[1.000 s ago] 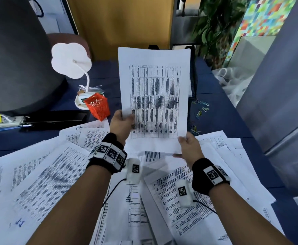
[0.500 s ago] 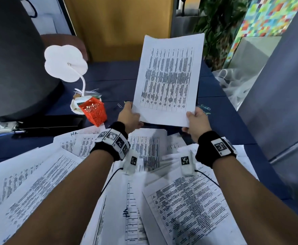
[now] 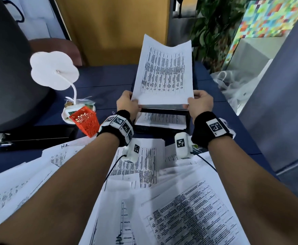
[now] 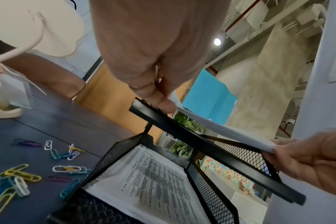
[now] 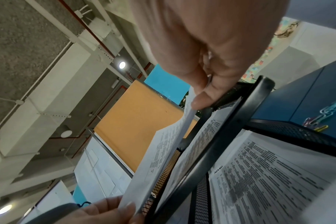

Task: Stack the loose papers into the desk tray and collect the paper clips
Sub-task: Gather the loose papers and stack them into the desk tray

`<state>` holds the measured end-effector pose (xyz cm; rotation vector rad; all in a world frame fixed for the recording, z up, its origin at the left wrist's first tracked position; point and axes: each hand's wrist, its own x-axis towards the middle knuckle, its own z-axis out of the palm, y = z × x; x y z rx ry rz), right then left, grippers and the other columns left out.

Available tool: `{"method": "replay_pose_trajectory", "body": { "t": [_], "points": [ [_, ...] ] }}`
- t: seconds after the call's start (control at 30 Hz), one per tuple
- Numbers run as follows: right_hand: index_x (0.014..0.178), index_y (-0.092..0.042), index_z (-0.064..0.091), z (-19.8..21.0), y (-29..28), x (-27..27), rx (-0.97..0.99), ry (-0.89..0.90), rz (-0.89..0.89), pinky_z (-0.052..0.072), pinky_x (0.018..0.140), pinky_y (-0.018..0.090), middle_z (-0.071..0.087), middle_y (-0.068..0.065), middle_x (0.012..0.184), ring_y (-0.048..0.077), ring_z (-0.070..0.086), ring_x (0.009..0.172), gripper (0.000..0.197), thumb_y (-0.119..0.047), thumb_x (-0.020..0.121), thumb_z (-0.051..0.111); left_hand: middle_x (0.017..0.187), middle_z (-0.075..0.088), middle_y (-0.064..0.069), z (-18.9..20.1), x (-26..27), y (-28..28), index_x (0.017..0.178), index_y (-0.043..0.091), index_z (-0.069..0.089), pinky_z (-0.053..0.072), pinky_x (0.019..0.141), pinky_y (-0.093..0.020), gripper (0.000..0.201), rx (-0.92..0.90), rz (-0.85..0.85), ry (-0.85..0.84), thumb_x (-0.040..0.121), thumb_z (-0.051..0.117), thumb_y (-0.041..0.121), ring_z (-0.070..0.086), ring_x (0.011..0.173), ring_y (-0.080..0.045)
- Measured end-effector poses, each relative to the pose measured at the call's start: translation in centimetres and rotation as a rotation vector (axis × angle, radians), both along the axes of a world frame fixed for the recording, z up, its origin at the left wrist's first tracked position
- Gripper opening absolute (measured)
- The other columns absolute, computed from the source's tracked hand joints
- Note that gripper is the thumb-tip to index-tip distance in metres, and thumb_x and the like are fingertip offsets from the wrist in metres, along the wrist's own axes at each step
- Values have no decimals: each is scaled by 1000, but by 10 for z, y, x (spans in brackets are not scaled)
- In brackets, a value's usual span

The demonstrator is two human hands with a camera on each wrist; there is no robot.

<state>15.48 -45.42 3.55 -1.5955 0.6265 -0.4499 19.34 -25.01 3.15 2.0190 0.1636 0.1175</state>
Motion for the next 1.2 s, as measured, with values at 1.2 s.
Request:
{"method": "replay_pose_trajectory", "body": {
  "t": [1.2],
  "points": [
    [125, -25, 53, -92, -39, -216, -691, 949, 350, 36, 98, 52, 48, 9, 126, 34, 36, 125, 44, -28, 82, 63, 119, 54, -1, -84, -202, -9, 105, 18, 66, 47, 94, -33, 24, 685, -690, 263, 90, 59, 35, 55, 101, -18]
  ]
}}
